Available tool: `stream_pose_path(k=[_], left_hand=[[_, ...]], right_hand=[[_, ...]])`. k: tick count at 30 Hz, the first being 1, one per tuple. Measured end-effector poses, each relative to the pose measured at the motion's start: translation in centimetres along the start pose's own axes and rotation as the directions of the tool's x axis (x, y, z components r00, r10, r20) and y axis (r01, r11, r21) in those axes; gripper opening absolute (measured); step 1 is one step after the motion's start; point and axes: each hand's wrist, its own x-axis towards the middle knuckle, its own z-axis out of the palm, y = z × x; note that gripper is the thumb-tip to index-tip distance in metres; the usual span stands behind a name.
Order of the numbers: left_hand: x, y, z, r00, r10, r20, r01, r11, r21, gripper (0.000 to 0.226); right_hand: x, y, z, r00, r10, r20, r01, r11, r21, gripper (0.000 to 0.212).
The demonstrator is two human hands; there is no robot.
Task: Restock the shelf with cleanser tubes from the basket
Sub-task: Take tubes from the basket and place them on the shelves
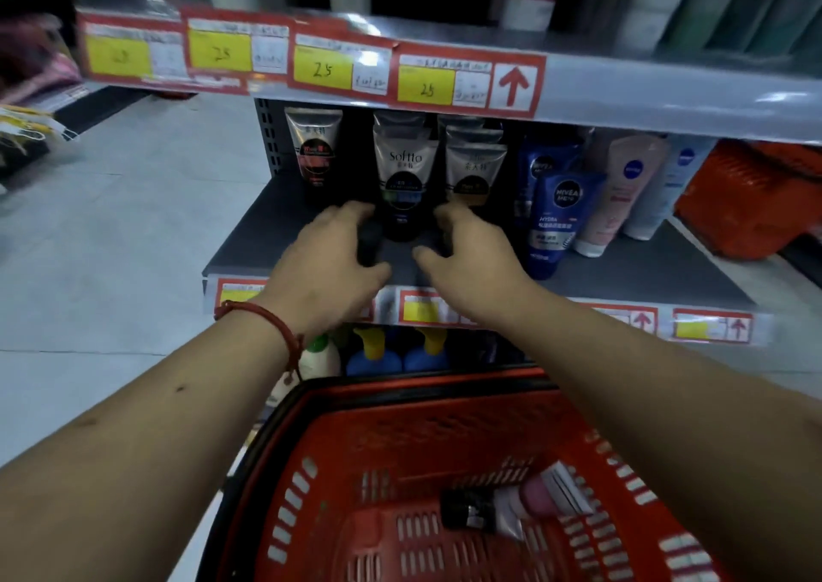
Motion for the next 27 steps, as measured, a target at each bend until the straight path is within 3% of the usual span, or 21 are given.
stream_pose_path(k=[3, 6, 17, 22, 27], left_hand=[[-4.4, 1.2, -0.8, 0.998, 0.023, 0.051, -0.033, 0.980, 0.195, 0.080], [-8.9, 3.6, -1.3, 0.994, 0.075, 0.078, -0.098, 0.924, 0.369, 0.082], [-17.9, 6.3, 2.4, 0.972, 0.041, 0.231, -0.155, 0.851, 0.502, 0.083], [-21.6, 5.8, 6.2, 0.938, -0.012, 0.345, -0.175, 0.846, 0.504, 0.079], [-25.8, 2.9, 10.1, 0.860, -0.104, 0.500, -0.207, 0.825, 0.526, 0.076]], right_hand=[[-3.9, 0.1, -1.8, 0.989, -0.112, 0.098, 0.130, 0.971, -0.203, 0.071], [-7.4, 0.6, -3.0, 0.977, -0.155, 0.148, 0.193, 0.935, -0.298, 0.076], [-18.0, 3.7, -4.1, 0.945, -0.121, 0.303, 0.224, 0.916, -0.333, 0.077], [-22.4, 9.4, -2.7, 0.912, 0.028, 0.410, 0.118, 0.938, -0.326, 0.068], [-24.2, 14.8, -1.5, 0.827, 0.200, 0.525, 0.069, 0.891, -0.449, 0.076]])
